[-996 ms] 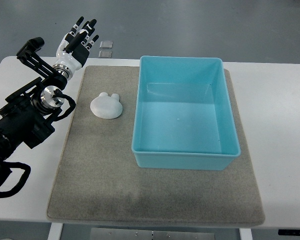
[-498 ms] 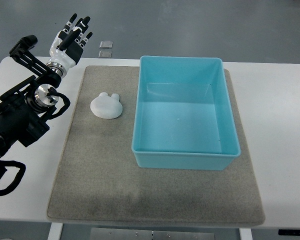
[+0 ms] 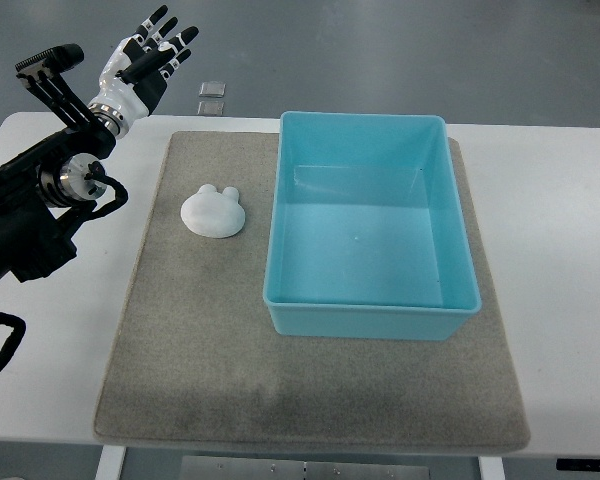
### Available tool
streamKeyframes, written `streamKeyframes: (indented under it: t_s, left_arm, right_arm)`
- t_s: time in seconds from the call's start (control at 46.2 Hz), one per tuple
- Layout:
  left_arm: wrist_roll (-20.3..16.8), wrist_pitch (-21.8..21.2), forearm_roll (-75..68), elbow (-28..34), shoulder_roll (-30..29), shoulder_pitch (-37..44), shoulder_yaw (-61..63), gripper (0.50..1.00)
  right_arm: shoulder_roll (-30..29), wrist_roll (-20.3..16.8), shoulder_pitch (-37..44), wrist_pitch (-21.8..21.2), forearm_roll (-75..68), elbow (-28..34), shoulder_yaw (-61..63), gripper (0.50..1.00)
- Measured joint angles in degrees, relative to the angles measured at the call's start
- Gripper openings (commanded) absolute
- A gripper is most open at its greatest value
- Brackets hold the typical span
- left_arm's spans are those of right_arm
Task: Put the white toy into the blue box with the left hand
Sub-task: 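Raise the left hand and begin moving it toward the white toy, then swing the left hand over the white rabbit toy and lower it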
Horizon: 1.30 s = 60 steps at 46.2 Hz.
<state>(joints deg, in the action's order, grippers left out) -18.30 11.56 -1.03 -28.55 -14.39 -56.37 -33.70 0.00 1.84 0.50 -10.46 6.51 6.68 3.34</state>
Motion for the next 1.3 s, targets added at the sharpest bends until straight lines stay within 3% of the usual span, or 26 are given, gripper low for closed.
streamKeyframes:
  t_s: [0.347, 0.715, 0.975, 1.3]
  left_arm:
    - [-0.1, 0.3, -3.1, -8.2, -6.9, -2.9, 12.4, 0.990]
    - [-0.2, 4.0, -26.6, -18.3, -15.0, -3.5, 15.7, 0.992]
    - [0.0, 12.5, -31.1, -18.8, -17.1, -4.2, 18.4, 0.990]
    - [-0.2, 13.5, -47.3, -20.7, -20.6, -6.0, 18.5, 0.990]
  right_arm:
    - [0.0, 0.0, 0.0, 0.0, 0.0, 0.0, 0.0, 0.936]
    - [0.0, 0.0, 0.0, 0.0, 0.0, 0.0, 0.0, 0.936]
    - [0.0, 0.0, 0.0, 0.0, 0.0, 0.0, 0.0, 0.936]
    - [0.0, 0.0, 0.0, 0.0, 0.0, 0.0, 0.0, 0.936]
